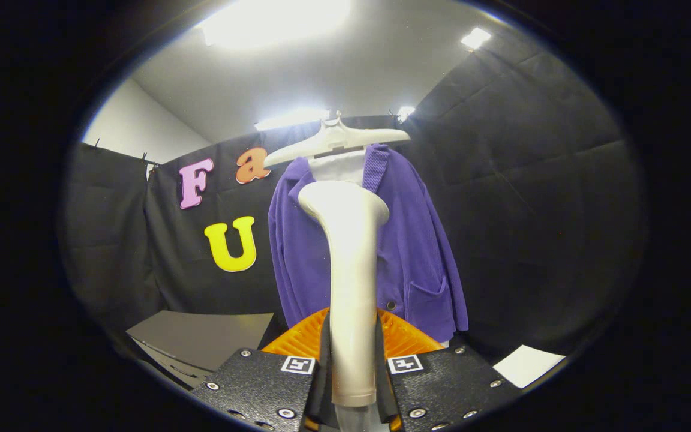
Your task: Iron the clothes twice with a garment steamer, once on the left side and once on the right side.
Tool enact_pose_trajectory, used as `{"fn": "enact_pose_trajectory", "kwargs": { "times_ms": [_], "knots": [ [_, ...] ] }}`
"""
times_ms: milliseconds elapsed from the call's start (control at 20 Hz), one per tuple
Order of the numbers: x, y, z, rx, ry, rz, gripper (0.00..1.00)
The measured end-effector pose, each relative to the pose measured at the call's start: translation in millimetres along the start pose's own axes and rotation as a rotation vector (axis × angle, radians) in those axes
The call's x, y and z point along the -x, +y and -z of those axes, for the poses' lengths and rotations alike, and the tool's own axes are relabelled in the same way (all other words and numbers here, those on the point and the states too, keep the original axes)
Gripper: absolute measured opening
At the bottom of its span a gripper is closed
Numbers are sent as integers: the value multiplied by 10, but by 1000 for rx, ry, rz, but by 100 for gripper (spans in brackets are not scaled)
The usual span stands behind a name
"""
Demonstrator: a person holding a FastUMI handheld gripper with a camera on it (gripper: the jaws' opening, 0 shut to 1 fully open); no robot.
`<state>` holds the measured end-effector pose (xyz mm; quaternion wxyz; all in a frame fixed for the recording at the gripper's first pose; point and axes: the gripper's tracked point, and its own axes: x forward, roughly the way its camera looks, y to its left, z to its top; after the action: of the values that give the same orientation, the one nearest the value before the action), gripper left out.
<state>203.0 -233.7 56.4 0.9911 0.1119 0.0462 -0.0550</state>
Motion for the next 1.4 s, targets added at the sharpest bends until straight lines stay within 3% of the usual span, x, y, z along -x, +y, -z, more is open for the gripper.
{"fn": "enact_pose_trajectory", "kwargs": {
  "times_ms": [300, 600, 1000, 1400],
  "knots": [
    [-353, -191, -558, -1, -100, 29, 30],
    [-854, -340, -791, 13, -148, 56, 30],
    [-1465, -569, -532, 15, -116, 98, 30],
    [-1528, -737, -33, 40, -29, 105, 31]
  ]
}}
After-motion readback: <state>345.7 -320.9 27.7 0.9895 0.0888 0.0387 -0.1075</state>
